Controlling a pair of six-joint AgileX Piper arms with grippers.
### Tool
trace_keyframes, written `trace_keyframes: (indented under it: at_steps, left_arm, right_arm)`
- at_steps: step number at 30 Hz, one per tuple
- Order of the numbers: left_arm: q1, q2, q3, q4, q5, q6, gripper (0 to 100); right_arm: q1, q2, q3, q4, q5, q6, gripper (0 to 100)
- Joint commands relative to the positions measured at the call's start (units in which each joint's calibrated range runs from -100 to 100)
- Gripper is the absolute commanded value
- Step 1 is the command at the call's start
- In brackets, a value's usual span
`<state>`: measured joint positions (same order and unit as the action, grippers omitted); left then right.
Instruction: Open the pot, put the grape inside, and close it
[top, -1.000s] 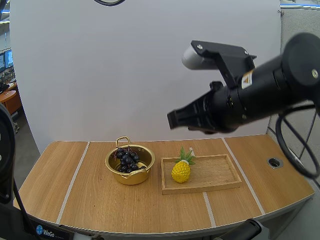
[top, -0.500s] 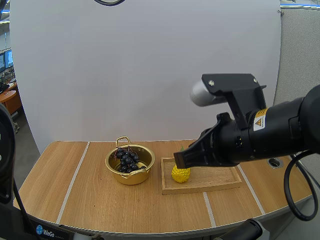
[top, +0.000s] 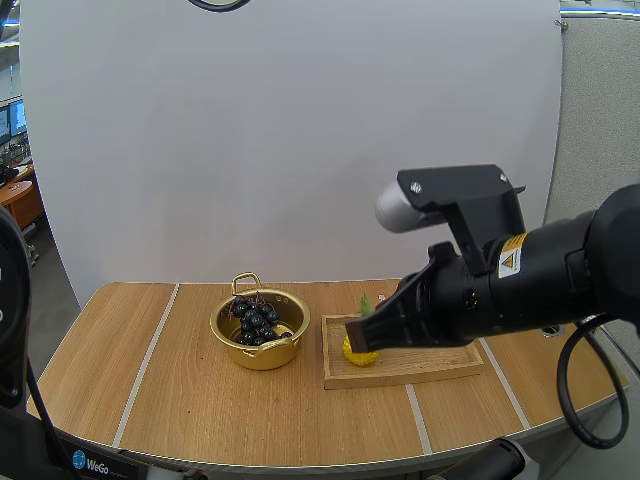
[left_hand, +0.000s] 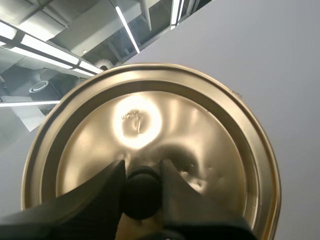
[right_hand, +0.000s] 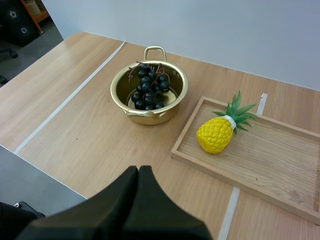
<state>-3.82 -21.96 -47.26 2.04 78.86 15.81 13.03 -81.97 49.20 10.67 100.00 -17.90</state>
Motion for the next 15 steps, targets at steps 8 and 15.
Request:
trace_keyframes:
  at_steps: [8,15]
  left_arm:
    - [-0.2,1.54,-0.6,-1.45,21.14,-0.43,0]
    - [-0.2,4.02,2.32,-3.24,21.14,-0.42,0]
  right_arm:
    - [-0.16,-0.51,3.38,-2.81,0.0,-0.33,0]
    - [-0.16,-0.51,3.38,-2.81,0.0,-0.39,0]
